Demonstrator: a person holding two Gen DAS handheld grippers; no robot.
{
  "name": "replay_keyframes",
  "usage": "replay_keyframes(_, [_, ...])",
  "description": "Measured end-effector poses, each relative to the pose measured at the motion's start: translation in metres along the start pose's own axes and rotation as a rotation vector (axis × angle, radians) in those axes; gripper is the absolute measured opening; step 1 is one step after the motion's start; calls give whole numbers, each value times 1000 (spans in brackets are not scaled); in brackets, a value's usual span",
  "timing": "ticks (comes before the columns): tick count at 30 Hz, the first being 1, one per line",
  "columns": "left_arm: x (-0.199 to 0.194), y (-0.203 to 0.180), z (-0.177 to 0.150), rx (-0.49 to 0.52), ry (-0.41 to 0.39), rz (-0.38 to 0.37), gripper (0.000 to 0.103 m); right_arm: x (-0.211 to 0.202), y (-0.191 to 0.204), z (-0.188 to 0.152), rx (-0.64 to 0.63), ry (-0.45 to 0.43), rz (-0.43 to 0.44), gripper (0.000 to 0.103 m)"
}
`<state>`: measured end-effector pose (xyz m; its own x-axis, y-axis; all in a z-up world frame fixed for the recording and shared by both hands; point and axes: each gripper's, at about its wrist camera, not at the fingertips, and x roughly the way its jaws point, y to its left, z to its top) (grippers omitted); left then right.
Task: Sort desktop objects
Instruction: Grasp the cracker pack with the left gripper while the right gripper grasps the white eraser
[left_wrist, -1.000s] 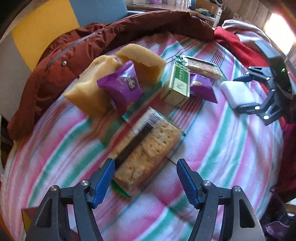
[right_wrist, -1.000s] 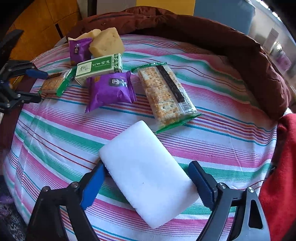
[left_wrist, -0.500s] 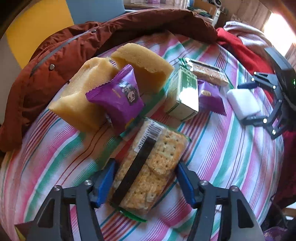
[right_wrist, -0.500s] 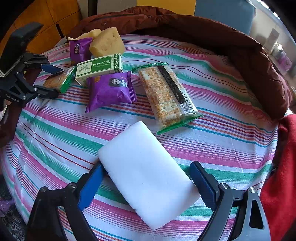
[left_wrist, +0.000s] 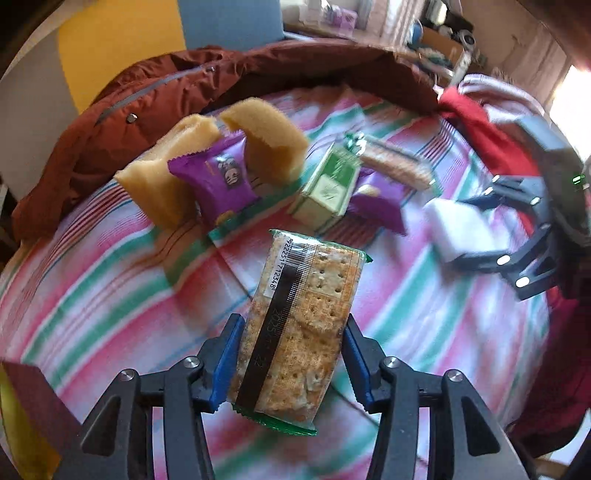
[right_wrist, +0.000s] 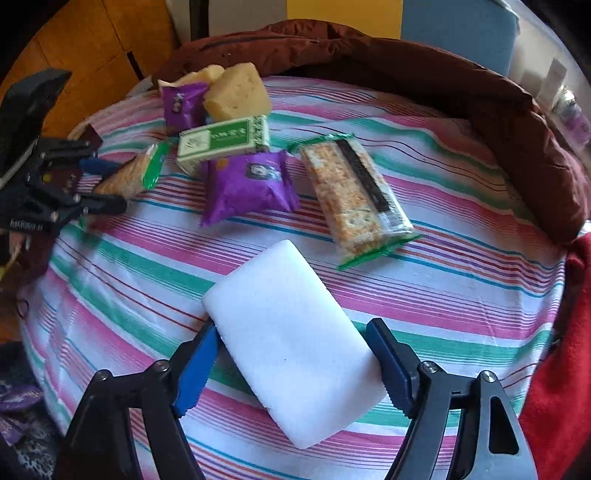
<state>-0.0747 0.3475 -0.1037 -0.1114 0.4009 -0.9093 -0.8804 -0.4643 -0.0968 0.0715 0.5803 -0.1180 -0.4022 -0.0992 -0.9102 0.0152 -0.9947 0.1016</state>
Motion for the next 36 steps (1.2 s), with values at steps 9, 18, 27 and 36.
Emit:
replay_keyframes(9, [-58, -18, -34, -140, -173, -5, 52, -10, 42, 5, 13, -39, 112, 79])
replay_keyframes(18, [-112, 5, -71, -314, -296, 113, 52, 4, 74, 22, 11, -50, 108, 79])
replay_keyframes(27, [-148, 37, -118, -432, -364, 269, 52, 0, 125, 43, -22, -75, 120, 80])
replay_keyframes(36, [-168, 60, -164, -505, -387, 358, 52, -6, 198, 68, -66, -129, 203, 80])
